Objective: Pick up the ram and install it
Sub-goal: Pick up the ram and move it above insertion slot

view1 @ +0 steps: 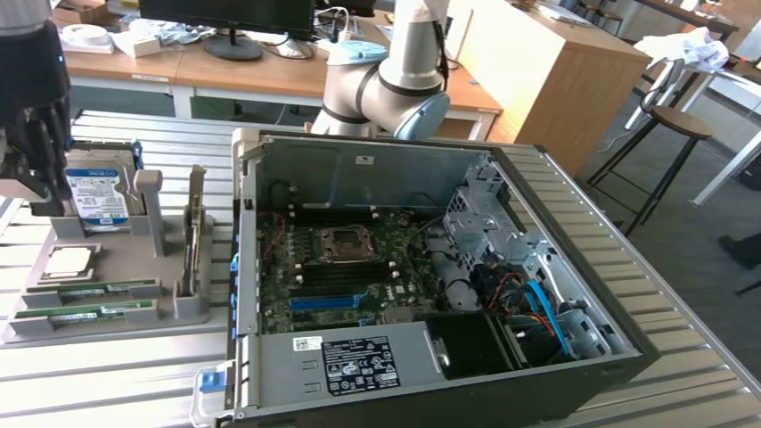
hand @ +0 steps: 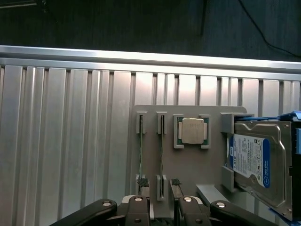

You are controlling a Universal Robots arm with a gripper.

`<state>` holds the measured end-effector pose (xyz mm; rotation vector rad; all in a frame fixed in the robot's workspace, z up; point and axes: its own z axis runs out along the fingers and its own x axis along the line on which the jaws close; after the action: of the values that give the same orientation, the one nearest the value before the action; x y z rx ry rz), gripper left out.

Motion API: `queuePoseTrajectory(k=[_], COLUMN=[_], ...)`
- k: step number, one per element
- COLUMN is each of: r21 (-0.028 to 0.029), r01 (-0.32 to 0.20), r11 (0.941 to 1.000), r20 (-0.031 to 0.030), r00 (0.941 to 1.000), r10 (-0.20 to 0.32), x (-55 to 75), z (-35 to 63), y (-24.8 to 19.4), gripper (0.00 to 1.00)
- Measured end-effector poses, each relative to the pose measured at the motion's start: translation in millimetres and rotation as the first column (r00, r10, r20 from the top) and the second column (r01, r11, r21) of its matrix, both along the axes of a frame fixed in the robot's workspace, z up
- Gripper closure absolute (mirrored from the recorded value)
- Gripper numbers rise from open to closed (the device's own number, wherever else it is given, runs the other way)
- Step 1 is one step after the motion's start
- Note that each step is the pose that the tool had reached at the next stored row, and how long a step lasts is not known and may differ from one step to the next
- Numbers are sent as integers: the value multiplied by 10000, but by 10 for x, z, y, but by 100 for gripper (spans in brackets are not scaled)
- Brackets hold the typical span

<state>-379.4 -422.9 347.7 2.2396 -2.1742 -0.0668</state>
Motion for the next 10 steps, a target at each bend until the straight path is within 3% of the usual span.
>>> queuePoseTrajectory(k=[10], r21=[0], r01=[0], r11=[10000], r20=[0], r00=[10000], r10=[0], x=[0], z=[-132], y=[0], gripper=[70])
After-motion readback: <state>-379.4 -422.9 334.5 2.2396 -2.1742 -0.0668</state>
